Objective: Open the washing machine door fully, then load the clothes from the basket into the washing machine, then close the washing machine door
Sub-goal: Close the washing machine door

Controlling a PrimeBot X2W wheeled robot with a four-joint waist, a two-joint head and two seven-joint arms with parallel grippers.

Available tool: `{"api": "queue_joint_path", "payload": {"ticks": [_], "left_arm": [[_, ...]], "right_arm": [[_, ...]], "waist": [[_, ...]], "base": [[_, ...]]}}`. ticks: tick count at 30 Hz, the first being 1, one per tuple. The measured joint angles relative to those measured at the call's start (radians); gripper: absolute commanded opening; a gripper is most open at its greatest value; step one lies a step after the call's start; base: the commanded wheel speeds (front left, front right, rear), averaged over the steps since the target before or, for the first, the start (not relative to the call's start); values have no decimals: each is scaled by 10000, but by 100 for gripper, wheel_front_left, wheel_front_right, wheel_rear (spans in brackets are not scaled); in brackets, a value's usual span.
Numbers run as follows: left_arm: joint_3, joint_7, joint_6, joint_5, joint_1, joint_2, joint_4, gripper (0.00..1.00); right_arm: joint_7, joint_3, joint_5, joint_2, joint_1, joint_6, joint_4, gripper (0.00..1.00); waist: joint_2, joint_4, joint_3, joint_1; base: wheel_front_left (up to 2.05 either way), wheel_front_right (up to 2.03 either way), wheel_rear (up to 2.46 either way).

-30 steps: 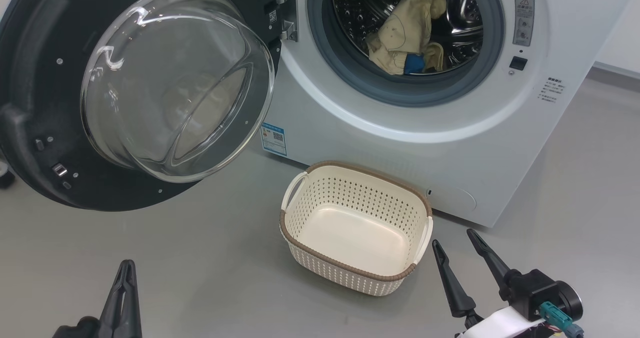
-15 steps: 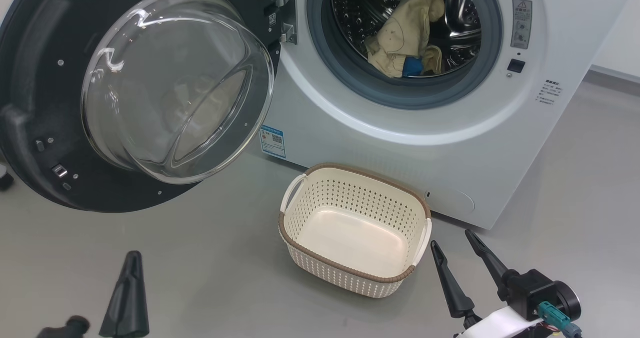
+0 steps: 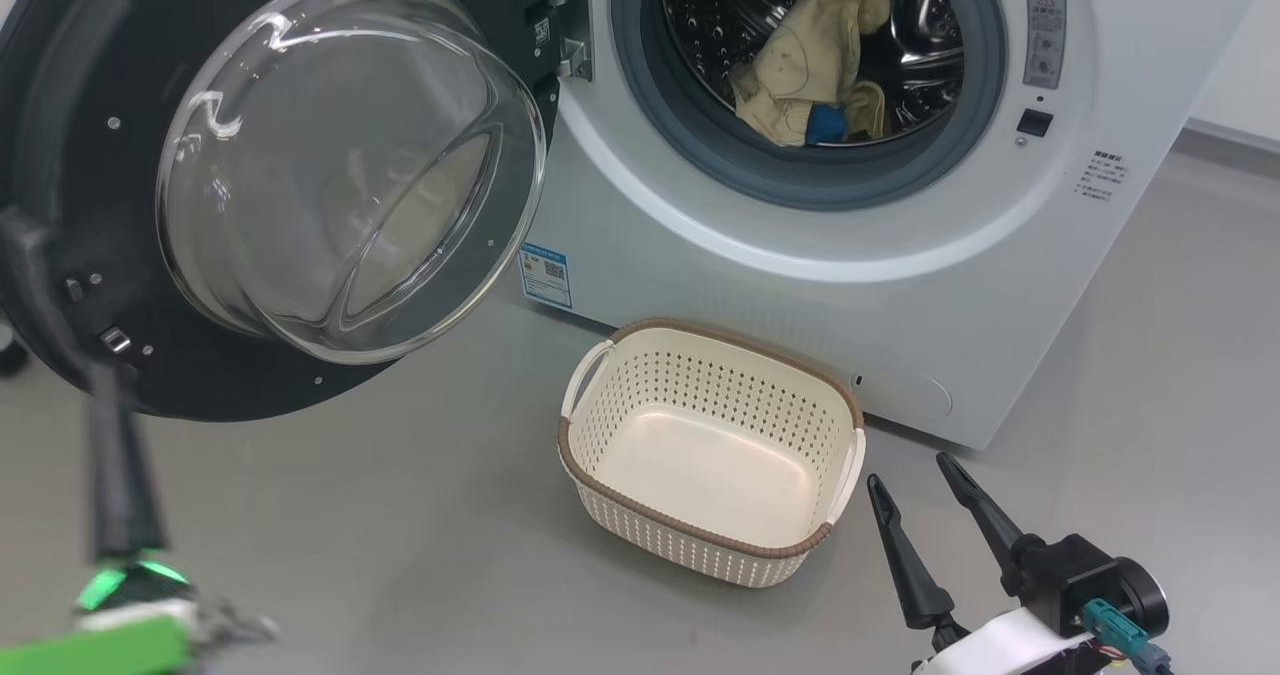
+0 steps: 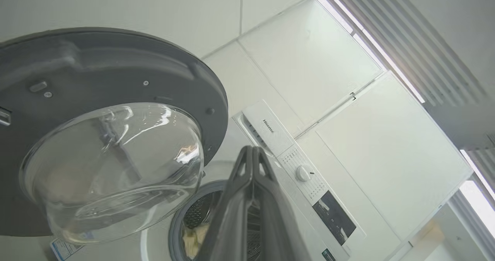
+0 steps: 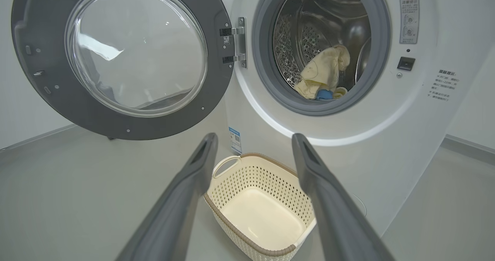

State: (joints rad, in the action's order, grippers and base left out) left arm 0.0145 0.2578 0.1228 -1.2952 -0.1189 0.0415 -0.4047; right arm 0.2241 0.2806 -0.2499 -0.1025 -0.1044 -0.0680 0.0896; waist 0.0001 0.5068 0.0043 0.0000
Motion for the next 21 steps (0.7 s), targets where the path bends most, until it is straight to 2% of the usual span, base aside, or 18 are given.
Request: {"api": "queue_joint_path", "payload": {"ticks": [3, 4, 5, 6, 12, 14, 16, 21], "left_arm": [[-1461, 0, 0, -1430, 872, 2, -646, 0], [-1461, 0, 0, -1430, 872, 2, -646, 0], [-2382, 2, 0, -2155, 1349, 4, -729, 0], [-2382, 2, 0, -2155, 1349, 4, -729, 0], [-3923, 2, 0, -3097, 2479, 105, -165, 0], [-4295, 4, -82, -3315, 2925, 410, 268, 0], [-4684, -4, -360, -3653, 3368, 849, 844, 0], [-5056, -525, -1335, -3662, 4098, 2286, 2516, 0]], "right_arm": [[0, -40, 2, -31, 4, 8, -88, 100], [0, -40, 2, -31, 4, 8, -88, 100], [0, -56, 4, -82, 13, 15, -150, 100], [0, -56, 4, -82, 13, 15, -150, 100], [-2, -113, 48, -209, 150, 86, -244, 100], [-23, -121, 48, -234, 151, 86, -270, 100], [-31, -127, 50, -255, 155, 84, -295, 100], [-94, -127, 63, -311, 173, 84, -357, 100]], "waist": [[0, 19, 120, 0], [0, 19, 120, 0], [0, 32, 208, 0], [0, 32, 208, 0], [0, 69, 441, 0], [-1, 73, 510, 0], [0, 73, 575, 0], [0, 37, 701, 0]], "base": [[0, 0, 0], [0, 0, 0], [0, 0, 0], [0, 0, 0], [0, 0, 0], [0, 0, 0], [0, 0, 0], [0, 0, 0]]}}
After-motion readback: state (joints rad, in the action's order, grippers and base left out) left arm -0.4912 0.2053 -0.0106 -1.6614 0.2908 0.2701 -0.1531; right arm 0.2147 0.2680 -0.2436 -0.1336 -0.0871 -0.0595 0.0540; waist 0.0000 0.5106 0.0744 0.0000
